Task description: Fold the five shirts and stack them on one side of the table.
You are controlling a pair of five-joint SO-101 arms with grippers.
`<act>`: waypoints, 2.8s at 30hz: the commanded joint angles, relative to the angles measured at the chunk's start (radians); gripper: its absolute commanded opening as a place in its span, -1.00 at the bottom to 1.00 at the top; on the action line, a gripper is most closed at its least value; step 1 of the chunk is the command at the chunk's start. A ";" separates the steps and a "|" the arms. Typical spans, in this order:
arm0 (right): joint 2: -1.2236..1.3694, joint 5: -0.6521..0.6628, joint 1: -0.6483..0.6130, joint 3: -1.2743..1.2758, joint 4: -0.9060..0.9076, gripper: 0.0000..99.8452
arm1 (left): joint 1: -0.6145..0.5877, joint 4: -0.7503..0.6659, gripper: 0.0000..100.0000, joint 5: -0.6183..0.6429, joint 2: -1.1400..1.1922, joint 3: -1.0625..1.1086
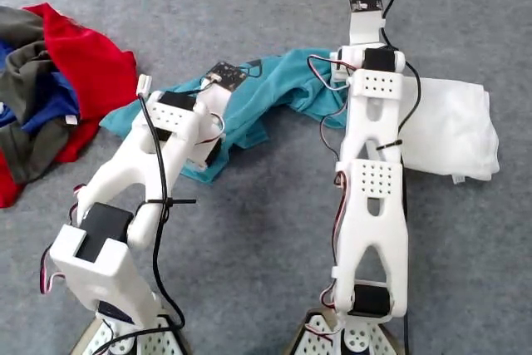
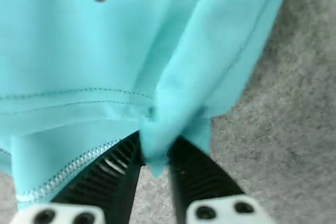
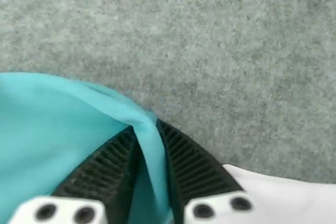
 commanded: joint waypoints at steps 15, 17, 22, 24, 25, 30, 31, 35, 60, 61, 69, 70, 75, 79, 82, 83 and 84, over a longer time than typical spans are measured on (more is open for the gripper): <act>-0.099 0.002 -0.043 -0.042 0.034 -0.66 | -0.025 0.176 -0.94 0.035 -0.358 -0.305; -0.145 0.008 -0.049 -0.042 0.109 -0.46 | -0.042 0.176 -0.94 0.032 -0.425 -0.363; -0.220 0.009 -0.049 -0.042 0.241 -0.28 | -0.143 0.184 -0.94 0.034 -0.468 -0.430; -0.262 0.009 -0.044 -0.042 0.265 -0.29 | -0.199 0.189 -0.94 0.035 -0.470 -0.449; -0.282 0.009 -0.043 -0.042 0.285 -0.30 | -0.222 0.203 -0.94 0.035 -0.470 -0.472; -0.377 0.009 -0.023 -0.042 0.407 -0.37 | -0.341 0.265 -0.94 0.037 -0.468 -0.622; -0.394 0.009 -0.014 -0.042 0.433 -0.39 | -0.366 0.269 -0.94 0.035 -0.468 -0.638; -0.473 0.052 0.017 -0.031 0.445 -0.61 | -0.449 0.269 -0.94 0.029 -0.459 -0.599; -1.336 0.186 -0.430 1.543 0.356 -0.72 | -0.539 -0.502 -0.94 0.183 -0.671 0.507; -1.303 0.141 -0.451 1.544 0.333 -0.72 | -0.539 -0.502 -0.94 0.183 -0.667 0.507; -1.038 -0.144 -0.569 1.443 0.196 -0.72 | -0.547 -0.483 -0.94 0.219 -0.675 0.573; -1.007 -0.170 -0.574 1.423 0.195 -0.72 | -0.553 -0.483 -0.94 0.219 -0.675 0.575; -0.868 -0.250 -0.569 1.300 0.190 -0.72 | -0.575 -0.485 -0.94 0.219 -0.675 0.562; -0.803 -0.298 -0.571 1.208 0.196 -0.72 | -0.578 -0.485 -0.94 0.219 -0.675 0.559; -0.776 -0.310 -0.569 1.193 0.196 -0.72 | -0.578 -0.485 -0.94 0.219 -0.675 0.561; -0.771 -0.310 -0.569 1.196 0.196 -0.72 | -0.578 -0.485 -0.94 0.219 -0.675 0.561; -0.765 -0.310 -0.569 1.196 0.203 -0.72 | -0.578 -0.485 -0.94 0.219 -0.675 0.561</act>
